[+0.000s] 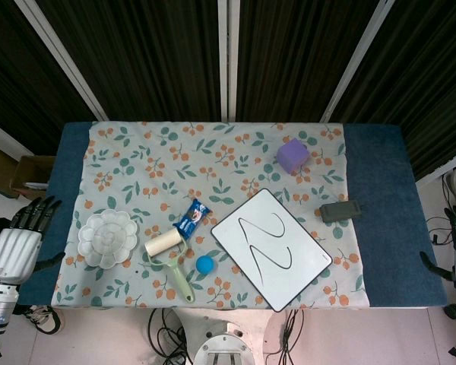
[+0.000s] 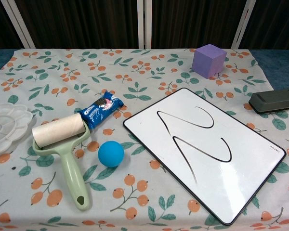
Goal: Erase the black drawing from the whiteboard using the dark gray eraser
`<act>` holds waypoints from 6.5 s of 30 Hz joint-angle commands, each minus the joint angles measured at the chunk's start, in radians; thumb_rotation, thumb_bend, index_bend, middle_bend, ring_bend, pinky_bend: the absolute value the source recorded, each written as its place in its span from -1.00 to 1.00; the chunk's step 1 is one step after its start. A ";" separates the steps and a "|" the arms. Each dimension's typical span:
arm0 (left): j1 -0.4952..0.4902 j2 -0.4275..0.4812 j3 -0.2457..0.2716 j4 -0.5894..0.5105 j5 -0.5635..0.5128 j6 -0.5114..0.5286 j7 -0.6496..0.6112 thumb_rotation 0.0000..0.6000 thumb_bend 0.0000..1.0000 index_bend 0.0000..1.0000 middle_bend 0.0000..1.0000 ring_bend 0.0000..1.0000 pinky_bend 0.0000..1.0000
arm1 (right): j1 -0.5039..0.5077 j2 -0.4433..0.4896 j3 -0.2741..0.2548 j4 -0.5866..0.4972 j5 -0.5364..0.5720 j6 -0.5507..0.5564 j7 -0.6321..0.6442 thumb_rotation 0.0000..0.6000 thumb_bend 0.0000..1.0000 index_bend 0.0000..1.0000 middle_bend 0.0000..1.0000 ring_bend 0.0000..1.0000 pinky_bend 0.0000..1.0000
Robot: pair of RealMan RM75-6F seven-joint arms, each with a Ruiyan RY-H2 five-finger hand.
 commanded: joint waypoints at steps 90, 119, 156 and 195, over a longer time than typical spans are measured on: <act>-0.003 -0.028 0.015 0.042 0.000 -0.019 -0.016 1.00 -1.00 -0.85 -0.86 -0.93 -0.68 | 0.579 -0.164 -0.027 0.113 0.190 -0.707 -0.438 1.00 -0.57 -0.39 -0.36 -0.54 -0.48; -0.003 -0.032 0.016 0.052 -0.005 -0.023 -0.024 1.00 -1.00 -0.85 -0.85 -0.93 -0.68 | 0.573 -0.187 -0.041 0.148 0.176 -0.660 -0.428 1.00 -0.50 -0.04 -0.07 -0.19 -0.01; 0.005 -0.030 0.018 0.060 -0.004 -0.012 -0.049 1.00 -1.00 -0.85 -0.86 -0.93 -0.68 | 0.542 -0.061 -0.220 -0.369 -0.175 -0.550 -0.599 1.00 -0.42 0.65 0.48 0.31 0.54; 0.016 -0.035 0.017 0.098 -0.019 -0.010 -0.093 1.00 -1.00 -0.85 -0.85 -0.93 -0.68 | 0.635 -0.216 -0.129 -0.352 -0.032 -0.680 -0.841 1.00 -0.41 0.69 0.51 0.32 0.55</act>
